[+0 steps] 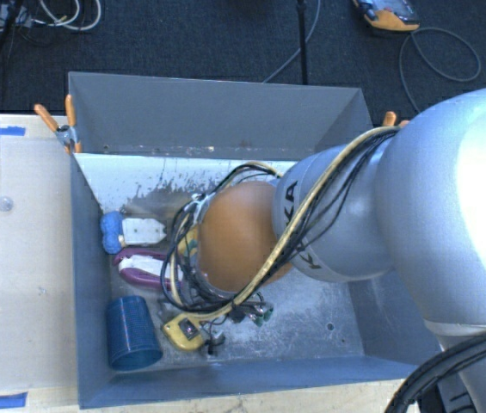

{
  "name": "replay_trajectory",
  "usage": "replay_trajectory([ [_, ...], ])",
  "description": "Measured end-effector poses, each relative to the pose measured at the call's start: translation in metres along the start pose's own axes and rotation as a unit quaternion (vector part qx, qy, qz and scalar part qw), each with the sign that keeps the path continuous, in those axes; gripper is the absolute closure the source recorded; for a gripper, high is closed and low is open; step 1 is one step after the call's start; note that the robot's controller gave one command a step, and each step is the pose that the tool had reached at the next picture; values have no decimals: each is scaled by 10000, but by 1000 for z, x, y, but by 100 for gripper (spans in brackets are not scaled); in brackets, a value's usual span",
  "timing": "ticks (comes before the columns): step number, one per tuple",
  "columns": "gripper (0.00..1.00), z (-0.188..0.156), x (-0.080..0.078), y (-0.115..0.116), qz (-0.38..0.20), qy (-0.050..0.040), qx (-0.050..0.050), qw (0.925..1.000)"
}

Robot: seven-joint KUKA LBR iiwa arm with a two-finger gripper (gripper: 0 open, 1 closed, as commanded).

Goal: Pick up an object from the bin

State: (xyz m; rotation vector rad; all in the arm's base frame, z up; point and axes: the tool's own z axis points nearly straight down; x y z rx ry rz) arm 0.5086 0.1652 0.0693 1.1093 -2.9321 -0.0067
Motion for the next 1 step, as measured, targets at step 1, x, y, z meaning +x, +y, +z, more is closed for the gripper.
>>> replay_trajectory([
  [1, 100, -42, -2, 2, -1, 48, -20, 10000],
])
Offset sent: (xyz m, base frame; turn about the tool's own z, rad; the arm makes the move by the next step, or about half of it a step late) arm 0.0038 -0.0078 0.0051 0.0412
